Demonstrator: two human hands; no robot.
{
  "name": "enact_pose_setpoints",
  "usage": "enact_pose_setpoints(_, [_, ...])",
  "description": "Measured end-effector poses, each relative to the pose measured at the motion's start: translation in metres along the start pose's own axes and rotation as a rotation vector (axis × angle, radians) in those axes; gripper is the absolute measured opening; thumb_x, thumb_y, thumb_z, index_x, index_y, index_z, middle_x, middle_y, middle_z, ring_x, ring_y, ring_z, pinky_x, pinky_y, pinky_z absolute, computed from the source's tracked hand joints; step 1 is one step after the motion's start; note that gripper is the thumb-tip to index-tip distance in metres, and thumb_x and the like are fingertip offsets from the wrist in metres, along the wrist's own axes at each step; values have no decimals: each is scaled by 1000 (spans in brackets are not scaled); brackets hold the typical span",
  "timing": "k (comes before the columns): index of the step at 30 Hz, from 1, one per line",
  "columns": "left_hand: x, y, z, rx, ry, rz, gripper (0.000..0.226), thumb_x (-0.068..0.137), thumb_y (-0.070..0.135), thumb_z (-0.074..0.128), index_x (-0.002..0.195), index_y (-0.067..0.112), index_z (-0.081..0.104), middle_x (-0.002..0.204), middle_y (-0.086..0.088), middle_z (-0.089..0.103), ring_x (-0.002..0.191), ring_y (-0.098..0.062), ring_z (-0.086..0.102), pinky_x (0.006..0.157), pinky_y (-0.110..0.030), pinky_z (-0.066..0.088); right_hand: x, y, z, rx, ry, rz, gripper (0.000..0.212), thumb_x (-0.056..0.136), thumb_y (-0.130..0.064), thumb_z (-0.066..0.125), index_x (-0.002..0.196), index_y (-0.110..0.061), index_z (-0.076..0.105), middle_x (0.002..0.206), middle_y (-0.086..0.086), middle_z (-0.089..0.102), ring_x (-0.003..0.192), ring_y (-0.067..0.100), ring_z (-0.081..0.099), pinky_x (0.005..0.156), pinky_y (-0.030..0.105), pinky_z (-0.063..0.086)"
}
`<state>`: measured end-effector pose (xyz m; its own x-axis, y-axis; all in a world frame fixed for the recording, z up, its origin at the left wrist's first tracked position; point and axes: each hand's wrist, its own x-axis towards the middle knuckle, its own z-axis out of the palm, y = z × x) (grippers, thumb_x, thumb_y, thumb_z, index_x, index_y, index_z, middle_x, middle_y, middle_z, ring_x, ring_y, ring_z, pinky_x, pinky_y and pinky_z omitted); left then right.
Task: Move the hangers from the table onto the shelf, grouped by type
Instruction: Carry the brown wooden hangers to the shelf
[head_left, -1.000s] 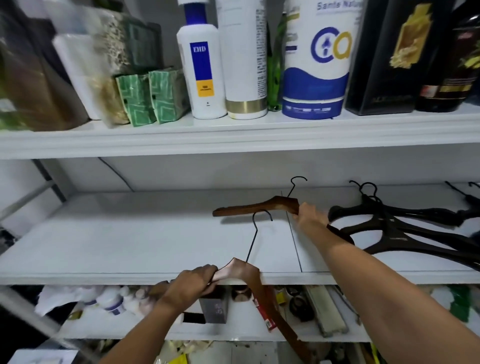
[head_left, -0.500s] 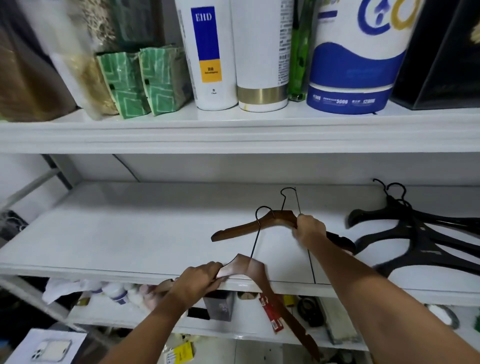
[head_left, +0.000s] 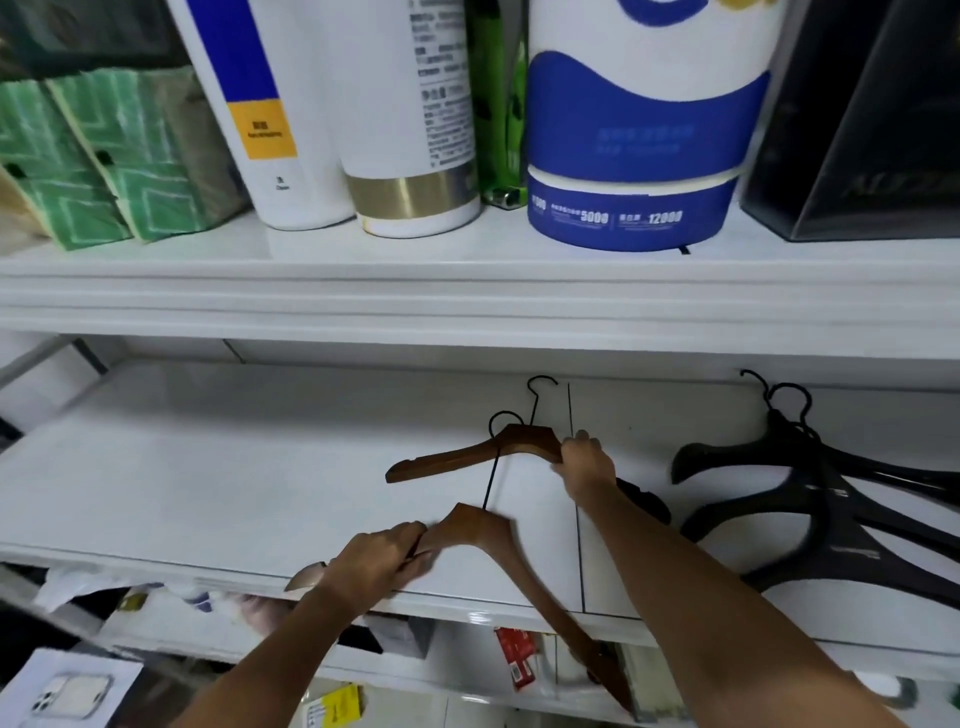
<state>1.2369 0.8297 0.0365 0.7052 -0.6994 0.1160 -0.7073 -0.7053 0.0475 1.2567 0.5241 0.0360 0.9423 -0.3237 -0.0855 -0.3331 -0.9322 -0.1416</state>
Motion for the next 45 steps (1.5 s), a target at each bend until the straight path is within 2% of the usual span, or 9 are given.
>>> enact_pose_setpoints(3, [1, 5, -2, -128, -62, -87, 53, 85, 57, 25, 107, 19, 55, 88, 4, 68, 77, -21, 67, 61, -24, 39, 7, -3, 4, -48, 34, -21, 32, 98, -27, 53, 121, -5, 56, 121, 12, 52, 112, 26, 51, 89, 35, 46])
enact_pose_setpoints(8, [7, 18, -18, -249, -191, -225, 31, 96, 42, 42, 117, 22, 52, 103, 4, 65, 98, -21, 63, 74, -21, 39, 19, -4, 8, -72, 75, -20, 23, 95, -5, 50, 117, -6, 58, 123, 12, 51, 114, 27, 49, 88, 32, 45])
enact_pose_setpoints(12, [16, 18, -23, -167, -239, -219, 36, 95, 47, 41, 116, 20, 52, 108, 1, 66, 99, -22, 63, 84, -29, 45, 19, -2, 1, -46, 54, -22, 30, 93, -8, 52, 123, -5, 53, 126, 13, 49, 117, 27, 48, 94, 32, 44])
enact_pose_setpoints(16, [29, 23, -24, -170, -259, -240, 24, 95, 44, 43, 103, 23, 50, 97, 1, 64, 95, -24, 63, 83, -32, 46, 10, 6, -8, -2, 215, -91, 43, 80, -21, 73, 116, -3, 60, 106, 18, 60, 96, 33, 59, 77, 35, 50])
enact_pose_setpoints(20, [45, 33, -26, -283, -212, -287, 19, 95, 42, 45, 91, 24, 47, 74, 10, 53, 87, -22, 62, 74, -28, 43, -6, 20, -20, 74, 150, -110, 38, 97, -21, 46, 134, -11, 46, 123, 13, 53, 110, 29, 52, 92, 36, 45])
enact_pose_setpoints(24, [63, 41, -28, -375, -114, -271, 11, 95, 29, 49, 97, 19, 54, 85, 5, 59, 90, -18, 58, 73, -18, 40, -25, 33, -32, 163, 120, -151, 39, 98, -24, 47, 135, -15, 48, 125, 11, 55, 113, 29, 54, 96, 36, 45])
enact_pose_setpoints(39, [108, 46, 10, -233, -176, -252, 35, 92, 39, 50, 118, 15, 51, 117, -7, 54, 109, -25, 54, 88, -35, 46, -66, 35, -25, 31, -138, -41, 70, 92, -40, 57, 148, -14, 26, 147, 12, 33, 135, 31, 33, 112, 41, 29])
enact_pose_setpoints(43, [110, 43, 19, 26, -21, -131, 65, 53, 46, 84, 104, 16, 57, 97, -6, 60, 88, -25, 62, 71, -34, 53, -61, 36, -11, -86, -136, 17, 69, 95, -44, 49, 152, -20, 20, 158, 12, 15, 144, 34, 18, 117, 45, 19])
enact_pose_setpoints(45, [114, 37, 26, -10, -104, -161, 78, 69, 55, 71, 128, 9, 49, 126, -18, 55, 118, -35, 54, 96, -42, 46, -59, 36, -4, -132, -75, -21, 64, 90, -49, 55, 148, -29, 35, 156, 17, 23, 143, 40, 23, 115, 53, 23])
